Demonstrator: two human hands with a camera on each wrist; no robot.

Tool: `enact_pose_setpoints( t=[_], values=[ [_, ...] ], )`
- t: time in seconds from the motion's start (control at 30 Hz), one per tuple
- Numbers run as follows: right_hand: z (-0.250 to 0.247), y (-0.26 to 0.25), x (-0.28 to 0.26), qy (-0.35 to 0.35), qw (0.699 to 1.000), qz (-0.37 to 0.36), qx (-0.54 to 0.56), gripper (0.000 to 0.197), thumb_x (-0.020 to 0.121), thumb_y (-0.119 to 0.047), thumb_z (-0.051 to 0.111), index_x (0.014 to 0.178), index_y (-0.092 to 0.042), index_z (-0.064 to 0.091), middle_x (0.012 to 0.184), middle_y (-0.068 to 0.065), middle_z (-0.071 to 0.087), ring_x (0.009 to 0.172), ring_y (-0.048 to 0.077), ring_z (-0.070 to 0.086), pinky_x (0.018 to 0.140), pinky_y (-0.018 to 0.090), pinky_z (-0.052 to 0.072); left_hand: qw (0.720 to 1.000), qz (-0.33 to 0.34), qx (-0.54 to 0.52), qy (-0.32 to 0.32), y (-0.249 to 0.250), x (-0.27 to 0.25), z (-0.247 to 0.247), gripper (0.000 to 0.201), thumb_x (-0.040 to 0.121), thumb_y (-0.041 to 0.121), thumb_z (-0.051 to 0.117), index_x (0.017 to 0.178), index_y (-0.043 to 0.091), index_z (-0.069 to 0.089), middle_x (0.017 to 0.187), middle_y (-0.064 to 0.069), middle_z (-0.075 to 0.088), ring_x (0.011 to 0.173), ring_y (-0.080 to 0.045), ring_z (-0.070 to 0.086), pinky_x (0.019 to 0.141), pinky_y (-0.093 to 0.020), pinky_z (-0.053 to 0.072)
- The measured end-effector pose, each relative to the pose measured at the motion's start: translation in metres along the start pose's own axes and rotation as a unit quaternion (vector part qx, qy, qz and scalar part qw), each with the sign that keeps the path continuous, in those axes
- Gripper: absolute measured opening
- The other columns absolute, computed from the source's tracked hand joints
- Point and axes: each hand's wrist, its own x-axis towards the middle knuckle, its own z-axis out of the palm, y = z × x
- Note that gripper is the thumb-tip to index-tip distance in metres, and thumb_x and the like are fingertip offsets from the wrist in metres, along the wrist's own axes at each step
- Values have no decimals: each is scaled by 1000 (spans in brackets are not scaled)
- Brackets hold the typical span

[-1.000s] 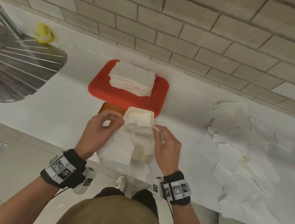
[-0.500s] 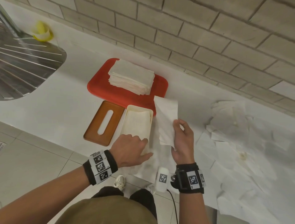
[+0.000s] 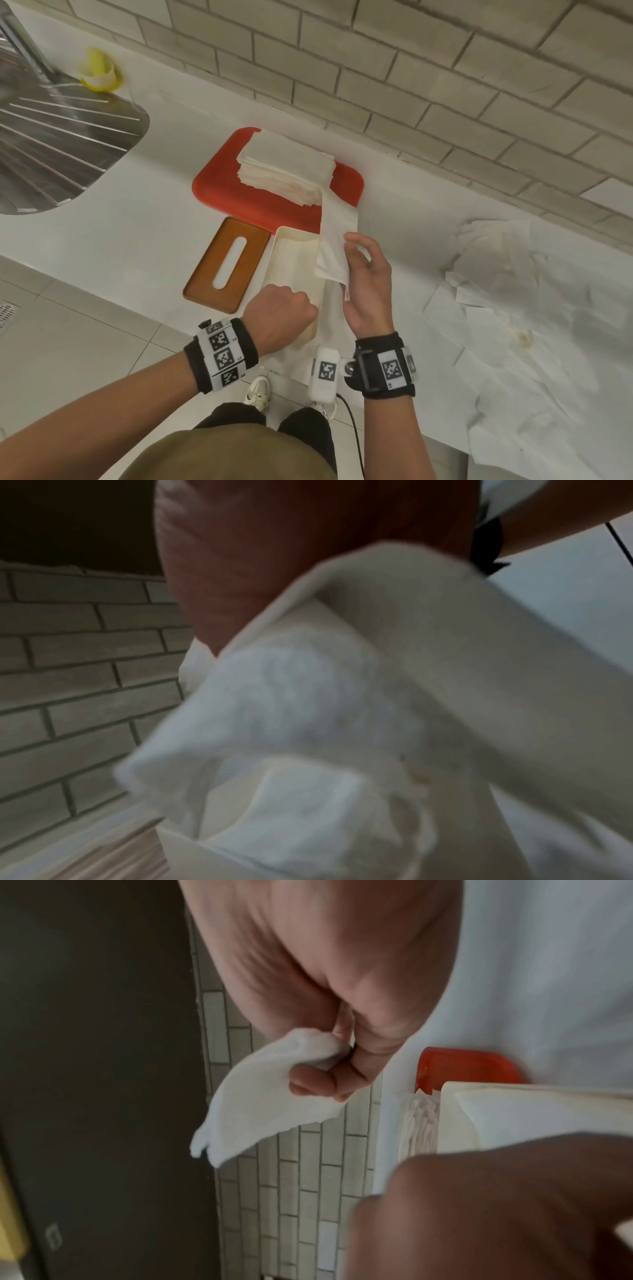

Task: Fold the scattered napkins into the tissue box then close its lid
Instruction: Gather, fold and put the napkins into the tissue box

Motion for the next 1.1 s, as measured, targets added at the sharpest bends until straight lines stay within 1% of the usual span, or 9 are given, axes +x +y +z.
enact_pose_setpoints(
  t=[0.1,0.17,0.27,0.43,0.57,0.67,0.77,0.97,1.1],
  values=[
    [7,22,5,3,983,-62,-172,15,109,-17,62,112,-25,74,117,-7,77,115,13,70,102,36,56,999,13,-11,35,-6,-16,3,36,54,17,100,66,22,67,53,2,56,37,-24,57,45,-26,10],
    [14,39,6,-18,948,-81,-307,13,109,-19,61,113,-27,71,117,-17,74,105,-8,63,93,22,48,999,9,-28,27,-7,-31,-10,37,77,40,93,100,22,71,72,0,70,56,-28,69,43,-27,26],
    [26,64,4,-64,876,-78,-472,15,111,-14,54,125,-17,60,123,4,69,99,8,65,83,21,48,995,-67,-64,38,-23,-52,-25,66,96,77,51,137,25,55,111,1,75,92,-26,75,63,-32,41],
    [36,71,-13,-117,748,-98,-646,39,110,-8,52,147,-9,41,127,16,56,105,39,65,86,45,52,941,-170,-225,185,-65,-75,-40,70,79,96,46,80,30,68,60,14,55,58,-6,54,58,-25,36],
    [25,27,-27,-77,865,-173,-465,25,113,-43,49,128,-25,58,123,0,69,113,21,67,92,36,52,814,-208,-446,308,-83,-66,-47,75,98,73,56,56,12,49,48,4,33,48,-13,34,53,-24,27],
    [28,0,-45,-171,970,-41,-170,57,103,-75,42,133,-32,63,128,-2,75,121,16,70,105,39,55,734,-210,-555,331,-80,-54,-56,66,105,60,57,55,18,48,52,0,38,54,-8,34,57,-30,29],
    [31,-7,-55,-200,975,32,-95,86,83,-90,61,145,-31,56,134,0,73,124,22,71,106,52,58,673,-210,-603,374,-70,-40,-58,63,107,61,54,59,21,46,55,7,38,58,-10,36,59,-35,31],
    [27,-2,-62,-115,983,-78,-117,47,89,-34,90,127,-28,62,112,1,78,106,23,76,93,58,63,627,-255,-625,389,-61,-21,-47,75,106,70,44,78,2,52,75,-24,59,69,-38,53,63,-49,47],
    [20,-10,-47,-138,963,-134,-189,20,100,-33,79,101,-15,71,103,9,74,101,41,67,91,66,55,633,-149,-685,327,-60,-22,-42,44,103,50,60,87,10,67,81,5,66,76,-6,60,68,-21,48]
  ],
)
